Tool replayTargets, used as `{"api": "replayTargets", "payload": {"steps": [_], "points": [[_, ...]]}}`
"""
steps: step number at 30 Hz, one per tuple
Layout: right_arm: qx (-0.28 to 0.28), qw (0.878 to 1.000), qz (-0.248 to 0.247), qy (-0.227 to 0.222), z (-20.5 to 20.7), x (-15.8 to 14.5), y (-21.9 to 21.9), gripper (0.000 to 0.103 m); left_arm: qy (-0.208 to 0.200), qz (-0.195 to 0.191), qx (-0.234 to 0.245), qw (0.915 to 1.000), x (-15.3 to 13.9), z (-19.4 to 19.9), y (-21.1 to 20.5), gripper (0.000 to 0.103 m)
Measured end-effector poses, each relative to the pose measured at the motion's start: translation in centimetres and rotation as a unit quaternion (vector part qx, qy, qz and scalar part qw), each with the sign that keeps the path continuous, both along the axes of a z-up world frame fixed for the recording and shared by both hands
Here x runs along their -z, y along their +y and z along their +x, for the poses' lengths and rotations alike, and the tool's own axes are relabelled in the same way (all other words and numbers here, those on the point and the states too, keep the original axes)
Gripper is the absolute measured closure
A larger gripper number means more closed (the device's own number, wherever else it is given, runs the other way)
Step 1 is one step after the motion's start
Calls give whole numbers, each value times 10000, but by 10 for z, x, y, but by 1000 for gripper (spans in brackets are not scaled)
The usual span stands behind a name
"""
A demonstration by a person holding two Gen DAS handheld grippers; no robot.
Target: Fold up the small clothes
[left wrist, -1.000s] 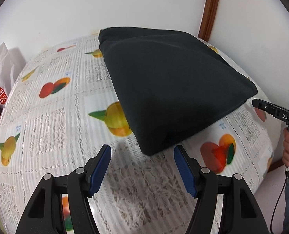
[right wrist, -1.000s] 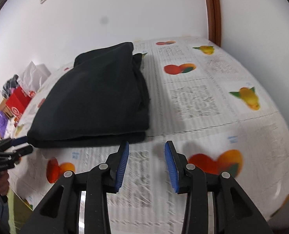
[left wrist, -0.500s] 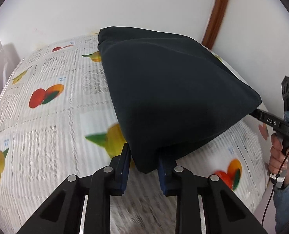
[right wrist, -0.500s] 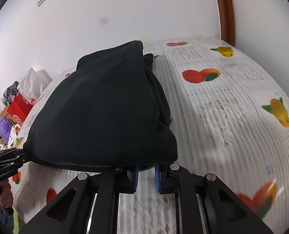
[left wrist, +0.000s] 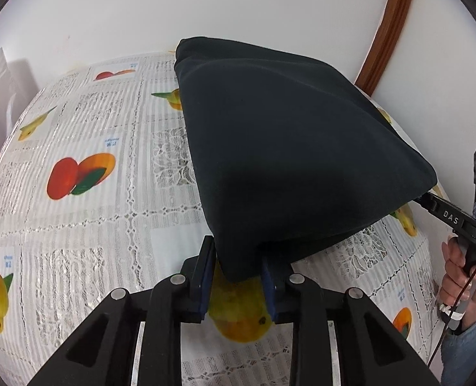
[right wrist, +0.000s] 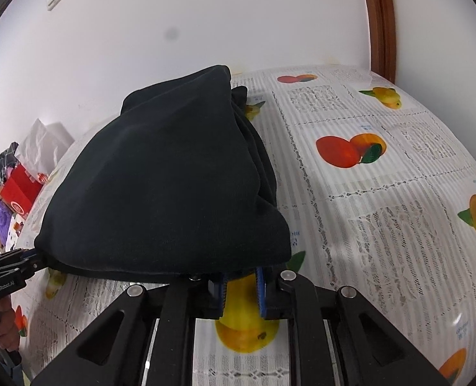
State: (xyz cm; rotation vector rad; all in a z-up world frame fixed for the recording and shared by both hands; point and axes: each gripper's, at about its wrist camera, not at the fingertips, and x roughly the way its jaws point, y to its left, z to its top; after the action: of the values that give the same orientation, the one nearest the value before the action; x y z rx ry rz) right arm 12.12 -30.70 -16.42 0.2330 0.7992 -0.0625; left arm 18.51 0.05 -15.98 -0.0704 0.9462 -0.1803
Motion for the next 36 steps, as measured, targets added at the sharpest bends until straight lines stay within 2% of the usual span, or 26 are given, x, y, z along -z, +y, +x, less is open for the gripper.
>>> {"api": "replayTargets", "payload": {"steps": [4, 7, 9, 11, 13, 19, 23, 25, 28, 32, 36], "points": [[88, 9994, -315, 65, -15, -11, 6, 86, -2, 117, -102, 9999, -3, -4, -4, 73], [79, 9988, -468, 98, -31, -24, 11, 85, -75, 189, -161, 9997, -12, -14, -6, 58], [96, 9985, -531, 87, -43, -35, 16, 83, -193, 229, -166, 9994, -21, -25, -10, 53], [158, 9981, -588, 12, -57, -48, 21, 76, -309, 234, -160, 9991, -31, -35, -11, 48], [246, 9975, -648, -102, -71, -64, 27, 61, -422, 213, -164, 9987, -43, -46, -11, 45], [488, 9956, -614, -514, -109, -110, 49, 39, -891, 357, -192, 9952, -81, -91, -16, 32], [560, 9931, -826, -619, -135, -128, 68, 32, -1176, 436, -295, 9917, -99, -119, -21, 24], [688, 9906, -958, -691, -152, -133, 76, 16, -1264, 438, -351, 9904, -105, -133, -24, 21], [729, 9868, -1199, -813, -178, -137, 89, 7, -1403, 452, -420, 9882, -111, -155, -28, 15], [779, 9821, -1502, -823, -203, -140, 101, 2, -1451, 460, -469, 9872, -115, -176, -31, 12], [777, 9839, -1401, -789, -224, -143, 104, 0, -1492, 550, -483, 9861, -118, -197, -36, 11]]}}
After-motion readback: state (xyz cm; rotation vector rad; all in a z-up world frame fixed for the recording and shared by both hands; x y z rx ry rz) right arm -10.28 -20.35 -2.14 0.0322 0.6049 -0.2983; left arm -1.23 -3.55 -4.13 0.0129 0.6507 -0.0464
